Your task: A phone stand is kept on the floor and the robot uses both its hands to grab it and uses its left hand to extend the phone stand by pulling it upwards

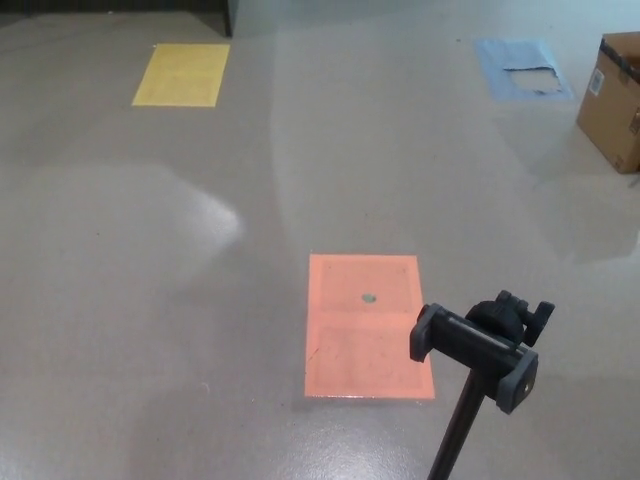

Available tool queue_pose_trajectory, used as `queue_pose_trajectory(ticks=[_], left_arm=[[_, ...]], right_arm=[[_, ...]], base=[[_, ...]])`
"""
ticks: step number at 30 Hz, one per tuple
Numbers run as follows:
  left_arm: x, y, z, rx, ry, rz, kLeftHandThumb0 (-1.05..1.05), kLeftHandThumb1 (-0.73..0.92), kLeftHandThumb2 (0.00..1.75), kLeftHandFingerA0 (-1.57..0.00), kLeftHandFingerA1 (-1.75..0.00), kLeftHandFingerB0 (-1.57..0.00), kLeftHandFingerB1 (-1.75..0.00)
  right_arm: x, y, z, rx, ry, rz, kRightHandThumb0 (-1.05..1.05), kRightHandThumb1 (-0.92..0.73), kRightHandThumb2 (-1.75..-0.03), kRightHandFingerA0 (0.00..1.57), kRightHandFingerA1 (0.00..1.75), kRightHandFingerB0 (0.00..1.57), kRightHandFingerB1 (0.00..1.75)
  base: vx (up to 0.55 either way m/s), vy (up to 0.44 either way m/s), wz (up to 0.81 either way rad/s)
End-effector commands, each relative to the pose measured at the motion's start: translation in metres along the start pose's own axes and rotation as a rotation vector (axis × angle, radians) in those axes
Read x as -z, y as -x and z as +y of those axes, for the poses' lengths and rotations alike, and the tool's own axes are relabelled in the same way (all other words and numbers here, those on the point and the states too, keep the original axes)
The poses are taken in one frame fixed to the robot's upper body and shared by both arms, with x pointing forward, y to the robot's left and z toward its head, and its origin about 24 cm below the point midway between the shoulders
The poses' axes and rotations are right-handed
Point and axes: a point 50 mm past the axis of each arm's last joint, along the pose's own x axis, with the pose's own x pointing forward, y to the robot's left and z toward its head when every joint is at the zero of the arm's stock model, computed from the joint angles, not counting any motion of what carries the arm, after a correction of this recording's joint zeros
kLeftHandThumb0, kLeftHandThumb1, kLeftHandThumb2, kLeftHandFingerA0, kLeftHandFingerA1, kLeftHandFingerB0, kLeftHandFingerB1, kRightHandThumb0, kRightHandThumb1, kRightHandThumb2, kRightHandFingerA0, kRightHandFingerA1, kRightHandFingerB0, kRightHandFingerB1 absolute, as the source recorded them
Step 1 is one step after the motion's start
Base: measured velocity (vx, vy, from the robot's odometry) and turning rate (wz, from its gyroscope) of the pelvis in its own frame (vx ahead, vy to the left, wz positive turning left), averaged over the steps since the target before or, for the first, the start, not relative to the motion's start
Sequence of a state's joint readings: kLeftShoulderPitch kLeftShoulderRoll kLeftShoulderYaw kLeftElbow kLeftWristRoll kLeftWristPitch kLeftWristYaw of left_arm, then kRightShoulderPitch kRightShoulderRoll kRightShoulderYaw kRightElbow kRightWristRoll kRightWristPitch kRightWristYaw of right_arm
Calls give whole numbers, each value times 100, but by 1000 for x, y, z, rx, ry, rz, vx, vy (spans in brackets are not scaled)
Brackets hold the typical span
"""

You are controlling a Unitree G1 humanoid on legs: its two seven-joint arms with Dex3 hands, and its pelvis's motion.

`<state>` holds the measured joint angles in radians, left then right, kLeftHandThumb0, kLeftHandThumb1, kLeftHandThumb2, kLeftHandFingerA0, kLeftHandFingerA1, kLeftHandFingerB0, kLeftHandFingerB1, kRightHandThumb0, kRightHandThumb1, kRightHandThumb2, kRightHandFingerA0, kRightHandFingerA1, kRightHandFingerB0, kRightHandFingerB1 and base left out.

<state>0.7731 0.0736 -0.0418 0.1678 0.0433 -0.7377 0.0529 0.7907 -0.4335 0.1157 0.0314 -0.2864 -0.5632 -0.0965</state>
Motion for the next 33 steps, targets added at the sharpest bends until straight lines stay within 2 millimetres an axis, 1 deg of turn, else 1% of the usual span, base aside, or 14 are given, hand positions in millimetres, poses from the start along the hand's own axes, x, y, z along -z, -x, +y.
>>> queue_pose_trajectory(ticks=[1, 2, 4, 5, 7, 8, 9, 10, 15, 16, 20, 21, 25, 33], left_arm=[[-2, 24, 24, -47, -9, -55, -83, 66, 102, -15, -34, 0, -16], [-2, 25, 28, -43, -14, -54, -78, 81, 65, -12, -27, -1, -20], [-2, 25, 29, -42, -14, -54, -78, 81, 65, -12, -27, -1, -20], [0, 25, 32, -39, -23, -57, -86, 73, 105, -13, -28, 0, -19], [3, 25, 38, -35, -38, -62, -86, 73, 105, -13, -28, 0, -19], [2, 24, 37, -27, -29, -58, -75, 67, 106, -3, -35, -2, -28], [2, 24, 36, -17, -17, -53, -75, 67, 106, -3, -35, -2, -28], [2, 22, 37, -12, -15, -55, -80, 87, 66, -10, -28, -5, -26], [2, 22, 37, -8, -12, -59, -80, 87, 66, -10, -28, -5, -26], [2, 18, 39, -11, -18, -78, -78, 70, 107, -4, -41, -2, -32], [2, 17, 40, -11, -18, -91, -78, 70, 107, -4, -41, -2, -32], [1, 16, 40, -16, -18, -109, -80, 72, 107, -5, -42, 0, -31], [0, 17, 40, -20, -19, -120, -84, 73, 108, -13, -47, 0, -32], [0, 18, 40, -16, -9, -120, -84, 73, 108, -12, -45, 0, -32]], right_arm=[[-14, 36, 0, 170, -57, -134, -94, -64, -104, 1, 33, 0, 5], [-11, 40, 3, 190, -60, -115, -95, -65, -104, 1, 28, 0, 4], [-11, 41, 4, 193, -60, -115, -95, -65, -104, 1, 28, 0, 4], [-7, 47, 8, 194, -100, -88, -90, -61, -99, 1, 25, 0, 6], [-2, 55, 15, 198, -158, -47, -90, -61, -99, 1, 25, 0, 6], [2, 55, 15, 199, -133, -35, -88, -63, -101, 1, 30, 0, 9], [7, 56, 15, 200, -104, -21, -88, -63, -101, 1, 30, 0, 9], [9, 55, 16, 197, -112, -11, -90, -65, -102, 1, 24, 0, 7], [11, 55, 17, 201, -118, -17, -90, -65, -102, 1, 24, 0, 7], [15, 48, 14, 207, -99, -3, -77, -75, -62, 0, 43, 0, 18], [17, 45, 13, 214, -90, -2, -77, -75, -62, 0, 43, 0, 18], [18, 43, 13, 201, -81, 3, -91, -63, -101, 1, 36, 0, 6], [20, 43, 12, 190, -40, -3, -89, -62, -102, 2, 37, 1, 8], [18, 43, 11, 181, 0, -12, -90, -63, -103, 2, 36, 1, 8]], base=[[0, 0, 0], [0, 0, 0], [0, 0, 0], [0, 0, 0], [0, 0, 0], [0, 0, 0], [0, 0, 0], [0, 0, 0], [0, 0, 0], [0, 0, 0], [0, 0, 0], [0, 0, 0], [0, 0, 0], [0, 0, 0]])
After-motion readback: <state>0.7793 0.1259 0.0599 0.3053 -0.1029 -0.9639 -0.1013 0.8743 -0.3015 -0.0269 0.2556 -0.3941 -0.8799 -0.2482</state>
